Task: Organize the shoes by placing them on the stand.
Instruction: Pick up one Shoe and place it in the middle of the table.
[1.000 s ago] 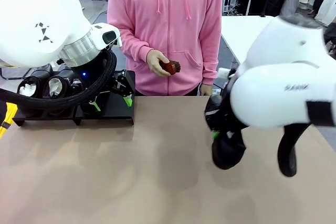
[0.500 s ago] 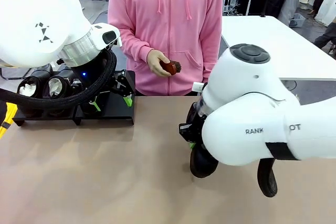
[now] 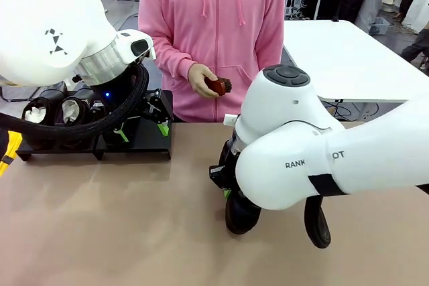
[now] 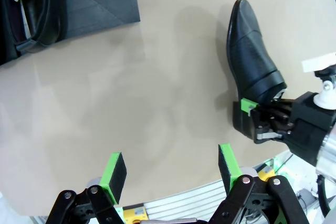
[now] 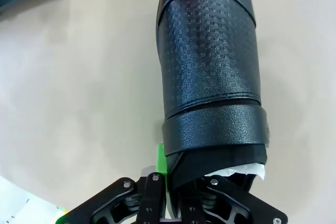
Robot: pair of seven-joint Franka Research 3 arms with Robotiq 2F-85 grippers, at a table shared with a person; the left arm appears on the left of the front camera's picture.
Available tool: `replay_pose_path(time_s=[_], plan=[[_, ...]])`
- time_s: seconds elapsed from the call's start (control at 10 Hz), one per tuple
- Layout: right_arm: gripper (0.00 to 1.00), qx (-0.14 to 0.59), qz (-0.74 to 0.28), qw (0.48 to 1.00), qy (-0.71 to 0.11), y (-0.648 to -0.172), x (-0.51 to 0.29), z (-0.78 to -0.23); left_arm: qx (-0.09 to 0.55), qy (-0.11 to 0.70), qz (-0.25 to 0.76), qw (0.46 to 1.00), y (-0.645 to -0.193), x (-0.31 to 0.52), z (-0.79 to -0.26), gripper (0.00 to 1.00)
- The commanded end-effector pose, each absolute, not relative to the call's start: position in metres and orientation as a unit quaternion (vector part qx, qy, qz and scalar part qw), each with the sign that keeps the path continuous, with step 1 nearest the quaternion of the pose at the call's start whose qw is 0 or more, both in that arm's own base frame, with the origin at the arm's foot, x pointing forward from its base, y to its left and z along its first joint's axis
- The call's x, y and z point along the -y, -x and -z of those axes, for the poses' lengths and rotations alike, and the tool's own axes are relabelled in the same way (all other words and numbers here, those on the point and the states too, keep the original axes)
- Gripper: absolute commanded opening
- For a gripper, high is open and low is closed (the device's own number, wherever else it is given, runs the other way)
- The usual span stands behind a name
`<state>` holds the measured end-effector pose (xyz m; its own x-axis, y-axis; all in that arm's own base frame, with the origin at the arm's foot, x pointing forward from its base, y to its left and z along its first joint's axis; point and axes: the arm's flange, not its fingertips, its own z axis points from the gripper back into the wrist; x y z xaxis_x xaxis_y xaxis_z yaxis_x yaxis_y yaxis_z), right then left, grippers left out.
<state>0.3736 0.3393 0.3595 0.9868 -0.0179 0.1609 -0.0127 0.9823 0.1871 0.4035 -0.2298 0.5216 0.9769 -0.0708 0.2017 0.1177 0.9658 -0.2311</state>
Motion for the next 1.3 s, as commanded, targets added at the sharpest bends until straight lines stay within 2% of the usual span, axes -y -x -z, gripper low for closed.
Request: replay_pose_path(time_s=[0.0, 0.1, 0.6, 0.7, 1.0, 1.1, 1.2], plan=[[0.0, 0.059, 0.02, 0.991, -0.12, -0.386, -0.348, -0.357, 0.097, 0.125, 0.046, 0.986, -0.404, 0.228, -0.523, 0.9], [0.04, 0.047, 0.027, 0.991, -0.122, -0.387, -0.349, -0.352, 0.097, 0.125, 0.046, 0.986, -0.404, 0.228, -0.523, 0.9], [0.95, 0.054, 0.017, 0.989, -0.134, -0.38, -0.344, -0.364, 0.097, 0.125, 0.046, 0.986, -0.404, 0.228, -0.523, 0.9], [1.0, 0.051, 0.017, 0.988, -0.145, -0.376, -0.34, -0.373, 0.097, 0.125, 0.046, 0.986, -0.404, 0.228, -0.523, 0.9], [1.0, 0.014, 0.008, 0.983, -0.18, -0.36, -0.323, -0.407, 0.097, 0.125, 0.046, 0.986, -0.404, 0.228, -0.523, 0.9], [1.0, 0.046, 0.016, 0.987, -0.155, -0.376, -0.349, -0.383, 0.097, 0.125, 0.046, 0.986, -0.404, 0.228, -0.523, 0.9], [1.0, 0.046, 0.016, 0.987, -0.155, -0.376, -0.349, -0.383, 0.097, 0.125, 0.046, 0.986, -0.404, 0.228, -0.523, 0.9]])
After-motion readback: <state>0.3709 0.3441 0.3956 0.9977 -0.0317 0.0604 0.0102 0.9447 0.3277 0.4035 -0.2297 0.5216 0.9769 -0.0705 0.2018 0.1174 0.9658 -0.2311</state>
